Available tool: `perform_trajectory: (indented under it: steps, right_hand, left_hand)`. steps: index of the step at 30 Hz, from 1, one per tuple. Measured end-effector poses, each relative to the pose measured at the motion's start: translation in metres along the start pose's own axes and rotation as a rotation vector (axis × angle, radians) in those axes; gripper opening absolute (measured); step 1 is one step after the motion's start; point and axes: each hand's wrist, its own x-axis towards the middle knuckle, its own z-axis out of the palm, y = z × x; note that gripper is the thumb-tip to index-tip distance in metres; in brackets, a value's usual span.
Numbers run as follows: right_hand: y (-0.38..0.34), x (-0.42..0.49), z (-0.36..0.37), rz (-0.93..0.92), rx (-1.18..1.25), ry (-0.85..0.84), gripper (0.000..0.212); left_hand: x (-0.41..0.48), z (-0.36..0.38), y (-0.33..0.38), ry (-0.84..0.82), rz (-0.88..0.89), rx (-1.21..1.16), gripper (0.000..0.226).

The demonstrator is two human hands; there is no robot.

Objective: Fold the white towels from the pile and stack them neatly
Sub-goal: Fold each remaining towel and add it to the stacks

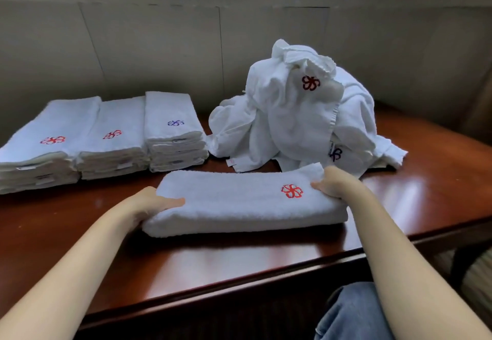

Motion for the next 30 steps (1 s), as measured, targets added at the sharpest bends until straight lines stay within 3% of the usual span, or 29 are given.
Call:
perform_trajectory:
  steps: [3,6,8,10,11,12,14,16,20,23,26,28,30]
  right_hand:
    - [-0.008,-0.007,0.015,0.006,-0.098,0.098,0.044]
    - [-0.02,-0.021,0.03,-0.078,-0.28,0.368,0.036]
    - [-0.032,-0.03,0.034,-0.37,-0.397,0.63,0.032]
    - [-0.046,-0.038,0.04,-0.752,-0.307,0.747,0.014]
    - [-0.052,-0.041,0.046,-0.891,-0.257,0.686,0.009]
    - [-0.059,-0.045,0.053,-0.939,-0.226,0.531,0.017]
    - [-0.066,-0.05,0.071,-0.86,-0.243,0.147,0.043]
    - [-0.067,-0.045,0.082,-0.785,-0.335,-0.015,0.051]
    - [-0.071,-0.034,0.082,-0.755,-0.306,-0.064,0.052]
    - [-0.075,-0.027,0.079,-0.76,-0.277,-0.066,0.053]
    - [-0.084,-0.016,0.071,-0.729,-0.245,0.035,0.057]
    - [-0.089,-0.011,0.068,-0.669,-0.265,0.004,0.059]
    - [-0.092,-0.012,0.067,-0.628,-0.294,-0.072,0.057]
  left_hand:
    - [-0.003,-0.002,-0.004,0.033,-0.033,0.018,0.075]
    - [-0.002,-0.014,-0.013,0.031,-0.012,-0.113,0.064]
    - [-0.002,-0.026,-0.023,0.045,-0.039,-0.089,0.067]
    - [-0.002,-0.034,-0.033,0.056,-0.09,-0.036,0.076]
    - [-0.001,-0.036,-0.037,0.056,-0.11,-0.022,0.079]
    - [-0.001,-0.038,-0.039,0.063,-0.127,-0.015,0.081]
    - [0.0,-0.039,-0.042,0.076,-0.146,0.001,0.085]
    - [0.0,-0.038,-0.045,0.08,-0.144,0.009,0.086]
    - [-0.002,-0.041,-0.052,0.078,-0.069,-0.034,0.07]
    - [-0.022,-0.053,-0.053,-0.193,-0.031,-0.255,0.047]
    - [-0.037,-0.058,-0.058,-0.372,0.022,-0.307,0.059]
    - [-0.035,-0.059,-0.06,-0.306,0.046,-0.387,0.064]
    - [-0.028,-0.06,-0.062,-0.06,0.021,-0.628,0.072]
